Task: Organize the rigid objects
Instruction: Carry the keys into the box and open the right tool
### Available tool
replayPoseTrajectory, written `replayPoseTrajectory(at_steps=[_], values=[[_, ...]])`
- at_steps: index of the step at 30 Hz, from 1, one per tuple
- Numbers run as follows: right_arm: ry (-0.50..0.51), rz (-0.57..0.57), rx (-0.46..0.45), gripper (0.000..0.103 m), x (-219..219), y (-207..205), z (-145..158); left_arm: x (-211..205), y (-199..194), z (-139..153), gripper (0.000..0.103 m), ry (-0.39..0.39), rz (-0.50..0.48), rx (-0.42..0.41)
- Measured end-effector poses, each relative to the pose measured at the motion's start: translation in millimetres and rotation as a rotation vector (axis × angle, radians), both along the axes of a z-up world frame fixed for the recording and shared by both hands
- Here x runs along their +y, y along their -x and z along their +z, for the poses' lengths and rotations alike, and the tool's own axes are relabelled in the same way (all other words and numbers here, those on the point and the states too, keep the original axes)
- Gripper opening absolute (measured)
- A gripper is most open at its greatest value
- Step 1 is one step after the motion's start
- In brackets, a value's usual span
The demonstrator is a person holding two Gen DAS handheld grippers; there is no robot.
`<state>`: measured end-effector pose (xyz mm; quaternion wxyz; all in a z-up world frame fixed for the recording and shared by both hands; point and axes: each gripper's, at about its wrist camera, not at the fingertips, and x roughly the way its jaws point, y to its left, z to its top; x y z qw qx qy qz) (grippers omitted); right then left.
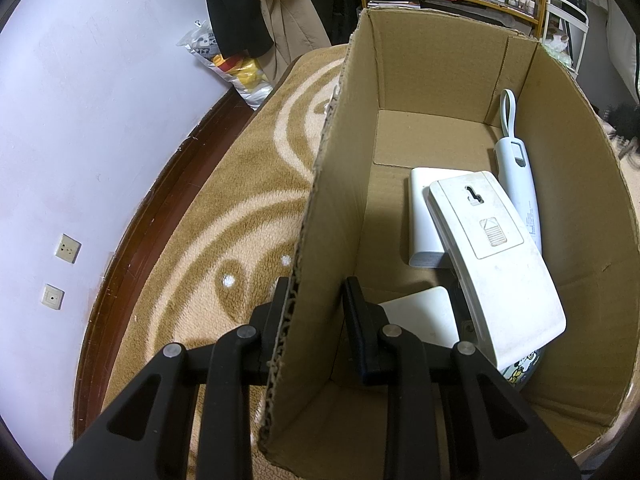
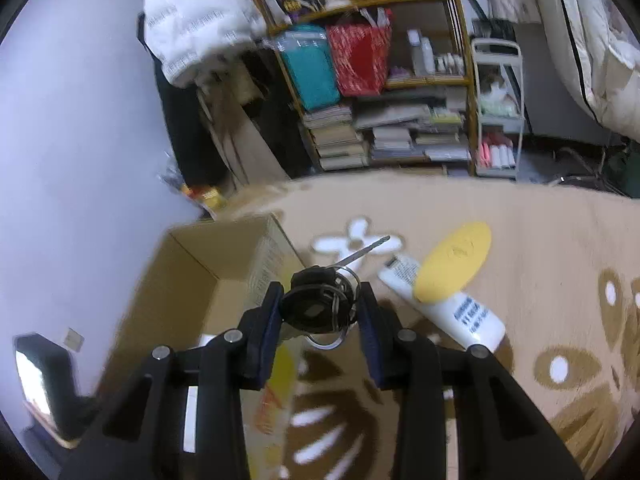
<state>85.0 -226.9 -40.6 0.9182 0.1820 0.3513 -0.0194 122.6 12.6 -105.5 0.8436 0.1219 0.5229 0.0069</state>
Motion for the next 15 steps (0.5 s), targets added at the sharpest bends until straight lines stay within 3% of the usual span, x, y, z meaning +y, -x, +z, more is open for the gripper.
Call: replayPoseTrajectory(at_steps=[8,15], values=[[-0.021,0.074,-0.171,0.038,23.6,17.9,60.9,0.1,0.0,-0.2,0.025,0.001,0.001,0.001],[-0.018,0.186,-0.196,0.038,59.1,21.9,70.4,-0.3,-0.1,-0.1,0.025,0.001,0.000,0.000]])
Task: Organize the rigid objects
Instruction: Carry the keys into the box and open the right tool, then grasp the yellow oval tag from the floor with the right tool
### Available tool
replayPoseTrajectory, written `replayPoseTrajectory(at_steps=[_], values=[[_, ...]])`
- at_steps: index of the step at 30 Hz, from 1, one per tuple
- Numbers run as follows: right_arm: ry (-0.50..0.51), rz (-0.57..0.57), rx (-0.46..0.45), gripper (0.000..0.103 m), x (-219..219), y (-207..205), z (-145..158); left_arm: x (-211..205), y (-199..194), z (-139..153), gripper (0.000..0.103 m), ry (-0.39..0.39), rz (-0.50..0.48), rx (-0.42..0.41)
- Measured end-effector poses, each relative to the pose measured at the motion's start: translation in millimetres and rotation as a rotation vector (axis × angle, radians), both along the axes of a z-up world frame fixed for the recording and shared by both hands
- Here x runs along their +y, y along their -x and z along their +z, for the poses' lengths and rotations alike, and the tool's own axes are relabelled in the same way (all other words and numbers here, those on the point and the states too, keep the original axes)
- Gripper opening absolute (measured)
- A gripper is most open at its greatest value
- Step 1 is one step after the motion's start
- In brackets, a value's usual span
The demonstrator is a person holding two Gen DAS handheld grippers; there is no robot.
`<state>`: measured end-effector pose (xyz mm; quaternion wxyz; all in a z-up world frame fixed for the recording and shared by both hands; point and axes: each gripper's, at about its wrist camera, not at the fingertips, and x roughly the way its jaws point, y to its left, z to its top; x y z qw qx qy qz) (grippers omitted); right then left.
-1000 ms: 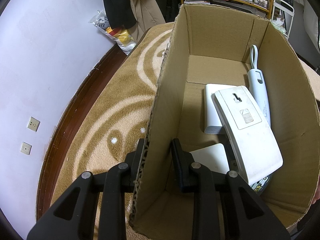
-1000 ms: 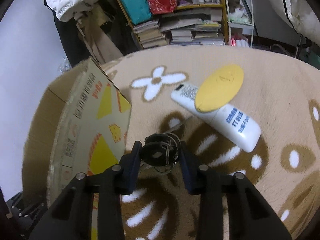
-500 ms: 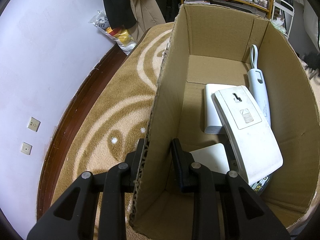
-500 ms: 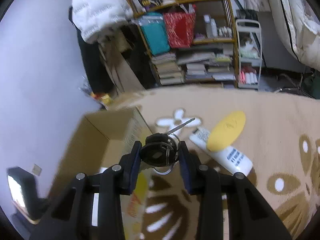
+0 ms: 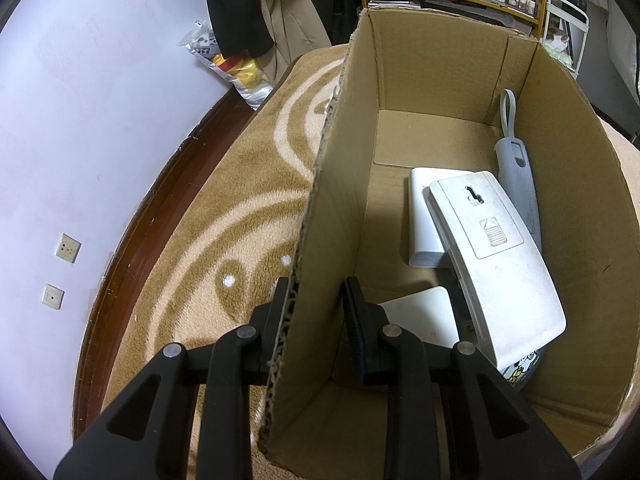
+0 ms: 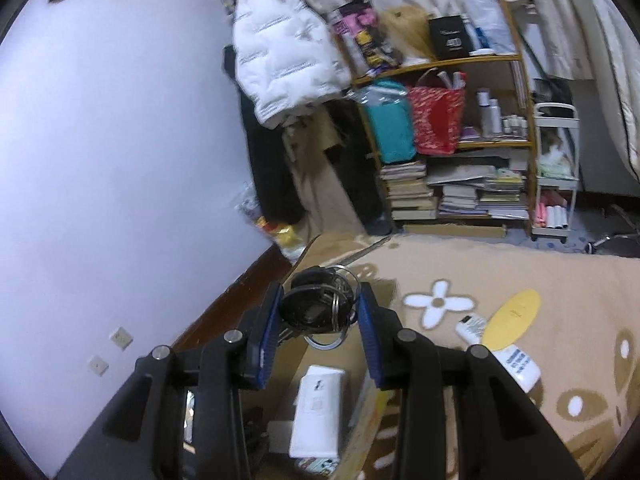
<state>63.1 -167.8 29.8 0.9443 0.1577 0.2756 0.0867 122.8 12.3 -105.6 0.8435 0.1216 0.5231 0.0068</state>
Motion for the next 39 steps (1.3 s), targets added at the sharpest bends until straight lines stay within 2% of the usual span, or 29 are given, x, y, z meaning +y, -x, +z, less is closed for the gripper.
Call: replayPoseTrajectory(at_steps=[5,8,12,17,23,24,25,26,29,31,33,35,39], values=[[0.034,0.051,0.090,0.039,19.5,-11.9,-28.3,0.4,0.0,-0.4,0.025,0.001,0.000,0.001],[0.072,0.046,0.148,0.039,27.0,-17.6,-46.7,0.2,0.4,-0.6,0.025,0.001,0.001,0.001],[0.072,0.047,0.207,0.039,28.3,-21.4,-65.8,0.3,0.8,-0.8,0.025,0.002,0.001,0.002],[0.094,0.032,0.246,0.040,25.2,-24.5,-76.4,0.2,0.5,-0.6,0.025,0.002,0.001,0.002],[0.087,0.012,0.240,0.041,16.3,-26.9,-74.2,-0.4,1.4,-2.4,0.025,0.001,0.001,0.002],[0.085,0.007,0.240,0.043,14.3,-28.2,-73.5,-0.4,1.7,-2.8,0.025,0.002,0.001,0.002],[0.083,-0.004,0.241,0.055,11.1,-29.6,-72.0,-0.4,1.7,-3.8,0.025,0.003,0.002,0.003],[0.081,-0.018,0.237,0.063,7.6,-30.4,-70.9,-0.6,2.2,-4.3,0.025,0.005,0.004,0.003],[0.102,-0.076,0.222,0.065,-7.5,-34.1,-66.0,-1.5,2.2,-5.4,0.025,0.003,0.004,0.001],[0.109,-0.106,0.225,0.074,-19.7,-38.9,-64.8,-1.4,2.0,-6.1,0.025,0.006,0.005,0.002],[0.118,-0.156,0.227,0.086,-36.2,-44.8,-64.2,-1.4,1.8,-5.7,0.025,0.007,0.005,0.002],[0.118,-0.199,0.230,0.103,-51.8,-50.4,-64.7,-0.6,1.3,-4.5,0.025,0.008,0.006,0.002],[0.136,-0.314,0.290,0.103,-93.5,-71.2,-75.5,-0.9,2.4,-3.6,0.025,0.007,0.004,-0.004]])
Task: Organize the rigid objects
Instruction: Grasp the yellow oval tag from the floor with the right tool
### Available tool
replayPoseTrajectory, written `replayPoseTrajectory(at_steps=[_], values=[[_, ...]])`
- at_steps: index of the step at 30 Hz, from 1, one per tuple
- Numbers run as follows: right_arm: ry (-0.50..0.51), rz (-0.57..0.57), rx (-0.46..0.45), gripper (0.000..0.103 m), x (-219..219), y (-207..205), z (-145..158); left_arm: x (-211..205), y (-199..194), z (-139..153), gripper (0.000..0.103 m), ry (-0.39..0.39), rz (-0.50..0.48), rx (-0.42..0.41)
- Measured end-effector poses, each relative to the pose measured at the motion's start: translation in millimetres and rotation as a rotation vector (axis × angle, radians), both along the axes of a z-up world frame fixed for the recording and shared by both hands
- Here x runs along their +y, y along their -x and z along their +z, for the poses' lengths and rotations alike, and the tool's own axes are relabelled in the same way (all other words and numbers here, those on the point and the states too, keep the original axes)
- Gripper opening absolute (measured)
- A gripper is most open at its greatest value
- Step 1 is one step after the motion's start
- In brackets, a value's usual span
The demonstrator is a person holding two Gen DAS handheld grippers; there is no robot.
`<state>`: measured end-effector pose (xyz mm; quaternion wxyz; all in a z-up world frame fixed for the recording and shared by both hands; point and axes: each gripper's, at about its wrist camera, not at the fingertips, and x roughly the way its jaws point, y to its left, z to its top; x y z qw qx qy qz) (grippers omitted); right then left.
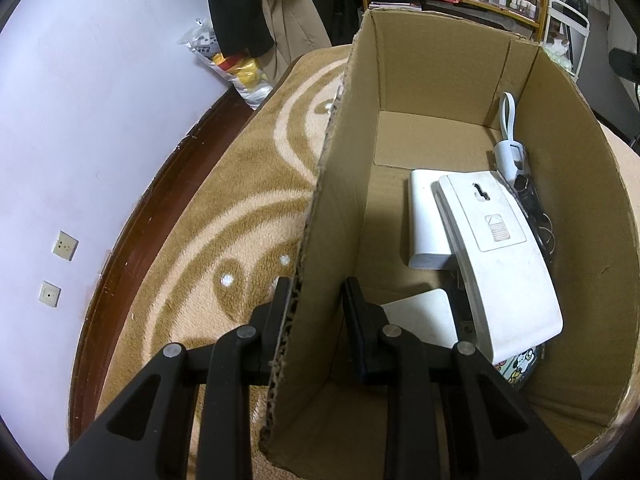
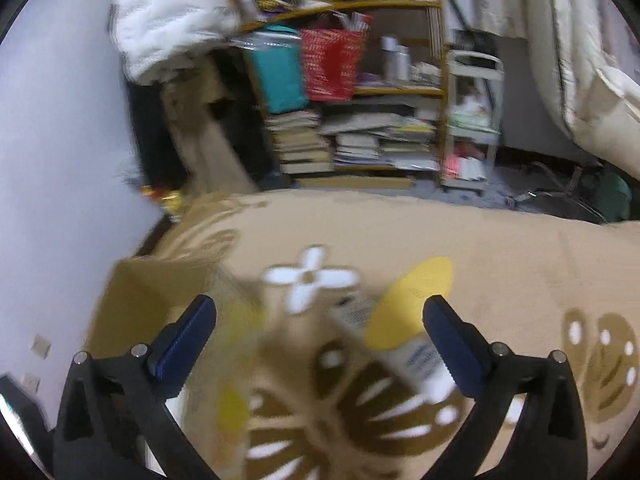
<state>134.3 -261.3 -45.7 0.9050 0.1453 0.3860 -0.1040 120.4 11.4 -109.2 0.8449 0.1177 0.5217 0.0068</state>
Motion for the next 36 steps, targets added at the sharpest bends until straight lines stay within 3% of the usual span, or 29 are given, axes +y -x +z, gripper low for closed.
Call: replayPoseTrajectory(at_steps=[10,18,29,34,36], values=[[-0.034,-0.082,0.128,0.103,-63.4,-35.6,-49.6,0.0,-1.1,2.0,0.025,0.000,0.000,-0.004],[-0.003,-0.116,0.210,0.103,-71.8,-52.1,-86.6,3.0,-0.4,3.9,0.025,0.008,0.011,-0.009],[-0.082,-0.200,0.295,0.103,-87.5,-48.0,-114.8,3.6,0.6,5.8,0.025,0.011,0.010,-0.005],[-0.022,-0.211,0.344,0.087,-84.7,-49.9,-115.3,3.2,0.3,6.1,0.025,0.011,0.010,-0.003],[-0.004,-0.189,0.361,0.071,-82.9,-52.2,-114.5,3.6,-1.1,6.4,0.025,0.011,0.010,-0.003]])
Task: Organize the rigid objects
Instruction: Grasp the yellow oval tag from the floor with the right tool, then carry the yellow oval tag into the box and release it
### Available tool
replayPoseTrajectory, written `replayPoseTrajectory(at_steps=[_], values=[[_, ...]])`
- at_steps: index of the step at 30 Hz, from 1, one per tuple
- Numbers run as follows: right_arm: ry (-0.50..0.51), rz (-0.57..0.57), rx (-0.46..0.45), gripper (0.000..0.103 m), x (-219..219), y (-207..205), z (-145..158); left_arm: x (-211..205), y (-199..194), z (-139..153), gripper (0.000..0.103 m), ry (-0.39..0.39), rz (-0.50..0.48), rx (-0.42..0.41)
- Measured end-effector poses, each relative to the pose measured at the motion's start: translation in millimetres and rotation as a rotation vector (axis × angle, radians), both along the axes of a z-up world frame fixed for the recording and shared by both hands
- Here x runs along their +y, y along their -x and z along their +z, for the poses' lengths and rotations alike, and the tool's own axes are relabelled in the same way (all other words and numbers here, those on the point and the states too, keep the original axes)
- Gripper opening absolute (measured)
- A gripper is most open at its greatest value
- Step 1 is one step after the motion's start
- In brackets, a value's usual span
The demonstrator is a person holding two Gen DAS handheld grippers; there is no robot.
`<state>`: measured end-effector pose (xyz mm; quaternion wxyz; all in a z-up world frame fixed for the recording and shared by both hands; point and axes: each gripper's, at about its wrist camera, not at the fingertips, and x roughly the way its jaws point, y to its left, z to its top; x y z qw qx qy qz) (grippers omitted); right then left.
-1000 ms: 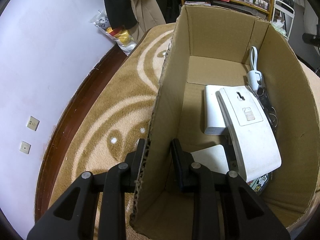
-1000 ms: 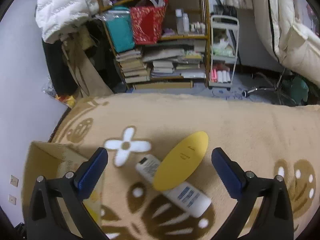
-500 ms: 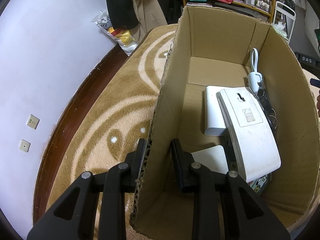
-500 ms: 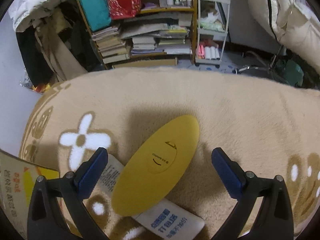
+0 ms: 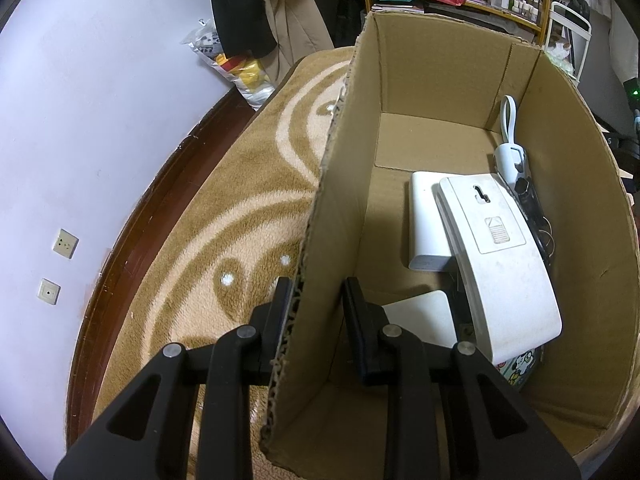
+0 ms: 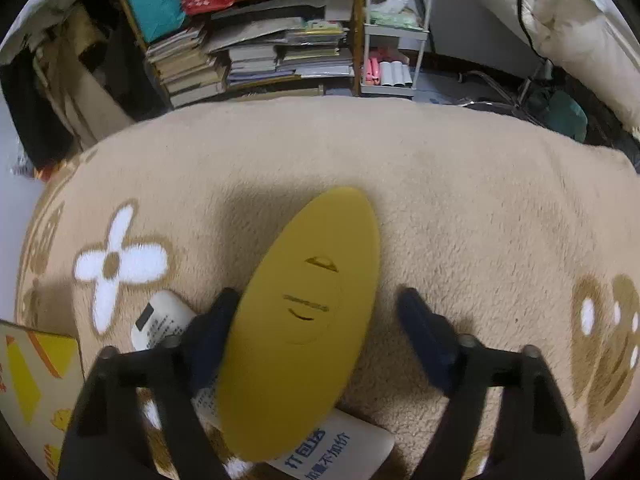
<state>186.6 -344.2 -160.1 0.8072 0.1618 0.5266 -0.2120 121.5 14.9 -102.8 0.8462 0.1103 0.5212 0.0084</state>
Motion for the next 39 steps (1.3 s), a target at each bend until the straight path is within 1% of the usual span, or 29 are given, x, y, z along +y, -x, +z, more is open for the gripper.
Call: replayPoseTrajectory(at_steps=[3,7,9,13,17,21,26,29,35,36,39], values=[[0.028,0.041,0.000,0.060,7.4,-1.1,5.0,-0.1,-0.4,0.0,0.025,0.001,0.000,0.001],[0.030,0.051,-0.021,0.060,11.5,4.7,10.6,-0.8,-0.5,1.1,0.025,0.002,-0.001,0.000],[0.017,0.061,-0.045,0.060,13.7,9.3,17.2,-1.3,-0.4,1.3,0.025,-0.002,-0.003,-0.004],[0.030,0.092,-0.087,0.060,20.1,15.6,34.7,-3.2,-0.8,0.8,0.025,-0.005,-0.003,-0.005],[0.013,0.110,-0.140,0.060,25.6,26.0,54.9,-4.2,-1.0,0.2,0.025,-0.007,-0.003,-0.005],[-0.030,0.136,-0.193,0.060,33.8,34.5,71.2,-4.9,0.1,0.6,0.025,-0.013,-0.005,-0.008],[-0.046,0.216,-0.230,0.060,61.1,43.8,89.1,-4.0,1.8,2.0,0.025,-0.013,-0.005,-0.009],[-0.061,0.262,-0.273,0.060,81.0,51.2,102.8,-2.9,2.2,3.0,0.025,-0.011,-0.004,-0.009],[-0.140,0.350,-0.338,0.060,120.2,69.2,122.7,-1.6,2.0,4.2,0.025,-0.008,-0.002,-0.009],[-0.158,0.381,-0.342,0.060,130.6,72.2,124.7,-1.4,2.0,4.1,0.025,-0.008,-0.002,-0.009],[-0.168,0.464,-0.355,0.060,158.1,76.8,128.5,-1.1,2.0,4.3,0.025,-0.009,-0.003,-0.009]])
